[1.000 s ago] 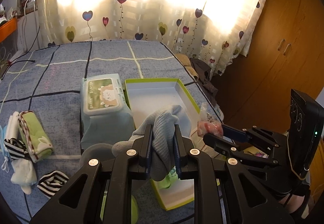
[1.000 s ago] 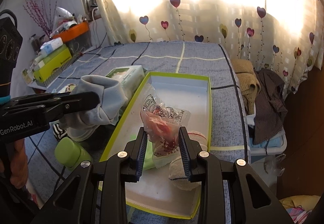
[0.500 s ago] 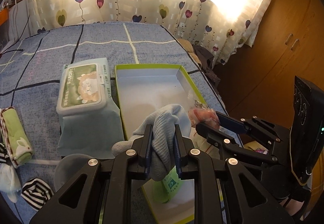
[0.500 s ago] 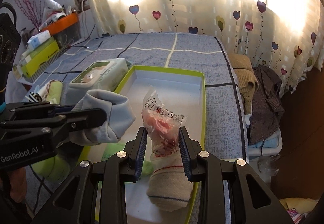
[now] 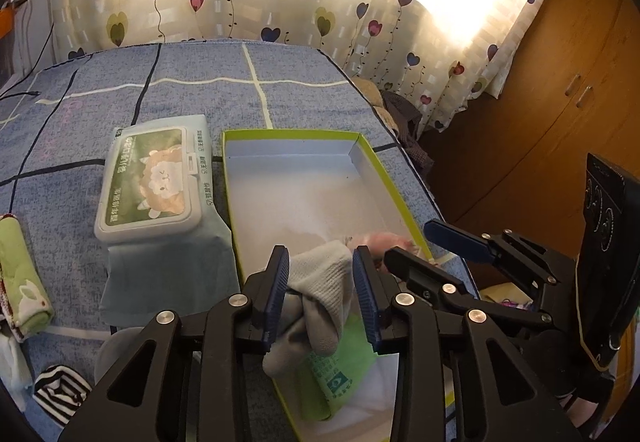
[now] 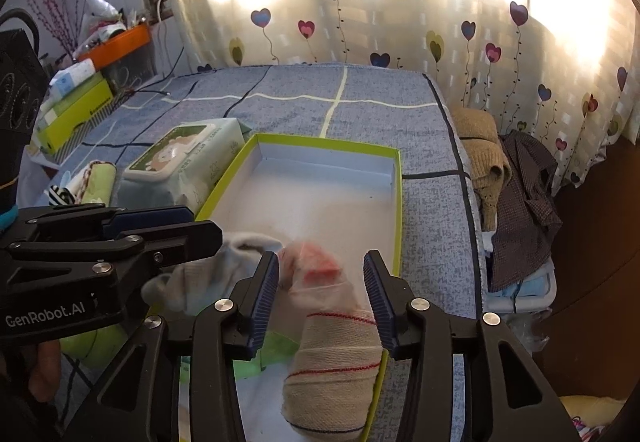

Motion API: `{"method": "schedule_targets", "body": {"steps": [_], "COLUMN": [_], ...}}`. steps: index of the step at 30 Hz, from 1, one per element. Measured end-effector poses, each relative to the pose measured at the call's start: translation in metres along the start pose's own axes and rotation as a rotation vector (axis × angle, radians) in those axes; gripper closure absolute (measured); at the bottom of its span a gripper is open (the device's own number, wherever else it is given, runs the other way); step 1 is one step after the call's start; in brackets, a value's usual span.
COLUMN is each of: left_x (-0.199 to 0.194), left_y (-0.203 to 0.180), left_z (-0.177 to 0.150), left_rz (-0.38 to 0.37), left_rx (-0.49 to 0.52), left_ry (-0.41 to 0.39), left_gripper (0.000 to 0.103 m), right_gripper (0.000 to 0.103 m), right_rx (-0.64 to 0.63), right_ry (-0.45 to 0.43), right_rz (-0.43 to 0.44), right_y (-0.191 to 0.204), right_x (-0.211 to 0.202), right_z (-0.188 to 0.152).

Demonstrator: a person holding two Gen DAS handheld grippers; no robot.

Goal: Organize soft objects
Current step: 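Lower the grey sock and the bag into the tray and open both grippers, then withdraw both grippers from the tray toward the items on the bed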

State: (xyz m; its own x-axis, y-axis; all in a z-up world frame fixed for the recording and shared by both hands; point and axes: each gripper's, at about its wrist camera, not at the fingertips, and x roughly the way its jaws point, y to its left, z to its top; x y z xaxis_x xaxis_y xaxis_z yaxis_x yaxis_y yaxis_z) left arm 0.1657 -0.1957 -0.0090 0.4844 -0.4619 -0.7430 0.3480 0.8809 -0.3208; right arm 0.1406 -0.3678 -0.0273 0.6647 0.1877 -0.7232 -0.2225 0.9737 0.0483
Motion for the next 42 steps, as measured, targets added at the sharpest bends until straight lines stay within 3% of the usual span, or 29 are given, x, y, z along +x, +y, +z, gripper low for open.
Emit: {"method": "schedule_targets", "body": {"steps": [21,32,42], "left_x": [-0.073,-0.098,-0.114], "left_y": [0.0,0.011,0.024], "left_z": [-0.024,-0.039,-0.053], "left_rz": [0.01,0.025,0.087], "left_rx": [0.016,0.01,-0.002], "left_ry": [-0.13,-0.167,-0.182], "left_gripper": [0.068,0.068,0.068], "right_gripper": [0.054,0.05,0.041], "right_rx": [0.004,-0.043,-0.071], "right_ry": [-0.088,-0.092,-0.09], "right_rz": [0.039,0.044,0.073], "right_y": [0.03,0.056,0.076], "right_x": [-0.066,-0.077,-0.079], "right_z": [-0.015,-0.017,-0.019]}}
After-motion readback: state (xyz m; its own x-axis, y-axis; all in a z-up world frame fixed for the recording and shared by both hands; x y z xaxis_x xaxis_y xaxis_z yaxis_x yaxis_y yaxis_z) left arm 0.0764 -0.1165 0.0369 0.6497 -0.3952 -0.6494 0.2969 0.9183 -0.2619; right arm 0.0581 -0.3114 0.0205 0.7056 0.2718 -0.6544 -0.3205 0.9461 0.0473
